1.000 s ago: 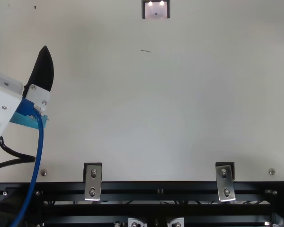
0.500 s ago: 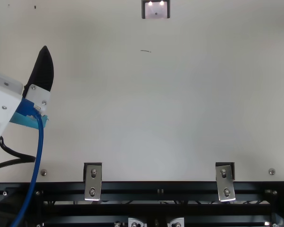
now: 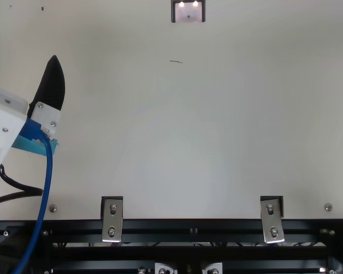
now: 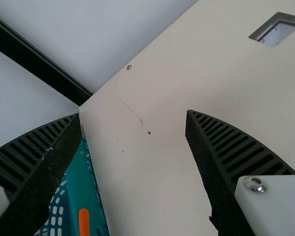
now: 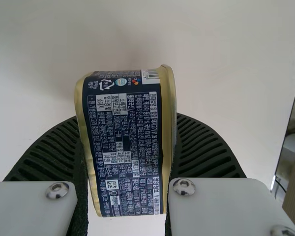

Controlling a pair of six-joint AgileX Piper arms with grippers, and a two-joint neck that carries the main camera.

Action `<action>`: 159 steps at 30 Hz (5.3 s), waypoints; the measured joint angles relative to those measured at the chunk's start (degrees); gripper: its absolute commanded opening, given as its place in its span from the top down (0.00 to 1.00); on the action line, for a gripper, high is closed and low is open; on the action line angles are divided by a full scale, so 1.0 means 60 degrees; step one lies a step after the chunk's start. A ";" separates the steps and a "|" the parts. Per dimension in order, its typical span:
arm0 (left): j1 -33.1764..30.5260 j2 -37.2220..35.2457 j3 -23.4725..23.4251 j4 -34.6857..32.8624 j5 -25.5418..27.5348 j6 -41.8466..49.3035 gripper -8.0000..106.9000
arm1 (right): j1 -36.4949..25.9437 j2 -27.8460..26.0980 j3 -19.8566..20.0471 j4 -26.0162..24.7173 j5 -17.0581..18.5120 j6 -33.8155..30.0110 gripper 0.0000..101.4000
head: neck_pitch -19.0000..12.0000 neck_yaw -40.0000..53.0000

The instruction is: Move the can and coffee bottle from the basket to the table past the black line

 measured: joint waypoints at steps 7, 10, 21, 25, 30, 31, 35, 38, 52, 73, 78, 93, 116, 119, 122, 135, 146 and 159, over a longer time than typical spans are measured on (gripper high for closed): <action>0.0000 0.0000 0.0000 0.0000 0.0000 0.0000 0.15 | -0.0216 0.0253 0.0148 -0.0944 -0.0204 0.0390 1.00 | 0.0049 0.0000; 0.0000 0.0000 0.0000 0.0000 0.0000 0.0000 0.15 | -0.0359 0.0324 0.0192 -0.0858 -0.0182 0.0391 1.00 | 0.0049 0.0000; 0.0000 0.0000 0.0000 0.0000 0.0000 0.0000 0.15 | -0.0879 0.0099 0.0373 -0.0338 -0.0231 -0.0049 0.00 | 0.0000 0.0000; 0.0000 0.0000 0.0000 0.0000 0.0000 0.0000 0.15 | -0.0838 -0.0175 0.0307 -0.0150 -0.0400 -0.0237 0.00 | 0.0000 0.0000; 0.0000 0.0000 0.0000 0.0000 0.0000 0.0000 0.15 | -0.0595 -0.0573 0.0131 0.0330 -0.0431 -0.0460 0.00 | 0.0000 0.0000; 0.0000 0.0000 0.0000 0.0000 0.0000 0.0000 0.15 | -0.0547 -0.0632 0.0107 0.0380 -0.0403 -0.0520 0.00 | 0.0000 0.0000; 0.0000 0.0000 0.0000 0.0000 0.0000 0.0000 0.15 | -0.0248 -0.1007 -0.0041 0.1111 -0.0047 -0.0721 0.00 | 0.0000 0.0000; 0.0000 0.0000 0.0000 0.0000 0.0000 0.0000 0.15 | -0.0028 -0.1322 -0.0168 0.1824 0.0367 -0.0855 0.00 | 0.0000 0.0000; 0.0000 0.0000 0.0000 0.0000 0.0000 0.0000 0.15 | 0.0664 -0.3489 0.0084 0.5754 0.3336 -0.0259 0.00 | 0.0049 0.0000; 0.0000 0.0000 0.0000 0.0000 0.0000 0.0000 0.15 | 0.3866 -0.6570 0.1832 0.9000 0.3560 0.2865 0.00 | 0.0049 0.0000; 0.0000 0.0000 0.0000 0.0000 0.0000 0.0000 0.15 | 0.4532 -0.7293 0.1976 0.8947 0.3553 0.3702 0.00 | 0.0000 0.0000; 0.0000 0.0000 0.0000 0.0000 0.0000 0.0000 0.15 | 0.5291 -0.8222 0.2101 0.8669 0.3563 0.4773 0.00 | 0.0000 0.0000; 0.0000 0.0000 0.0000 0.0000 0.0000 0.0000 0.15 | 0.5291 -0.8222 0.2101 0.8658 0.3554 0.4773 0.00 | -0.0587 0.5034; 0.0000 0.0000 0.0000 0.0000 0.0000 0.0000 0.15 | 0.5291 -0.8222 0.2101 0.8658 0.3554 0.4773 0.00 | -0.0782 0.5914; 0.0000 0.0000 0.0000 0.0000 0.0000 0.0000 0.15 | 0.5291 -0.8222 0.2101 0.8658 0.3554 0.4773 0.00 | -0.1173 0.6843; 0.0000 0.0000 0.0000 0.0000 0.0000 0.0000 0.15 | 0.5291 -0.8222 0.2101 0.8658 0.3554 0.4773 0.00 | -0.1369 1.0459; 0.0000 0.0000 0.0000 0.0000 0.0000 0.0000 0.15 | 0.5291 -0.8222 0.2101 0.8658 0.3554 0.4773 0.00 | -0.1417 1.2708; 0.0000 0.0000 0.0000 0.0000 0.0000 0.0000 0.15 | 0.5291 -0.8222 0.2101 0.8658 0.3554 0.4773 0.00 | -0.1417 1.2757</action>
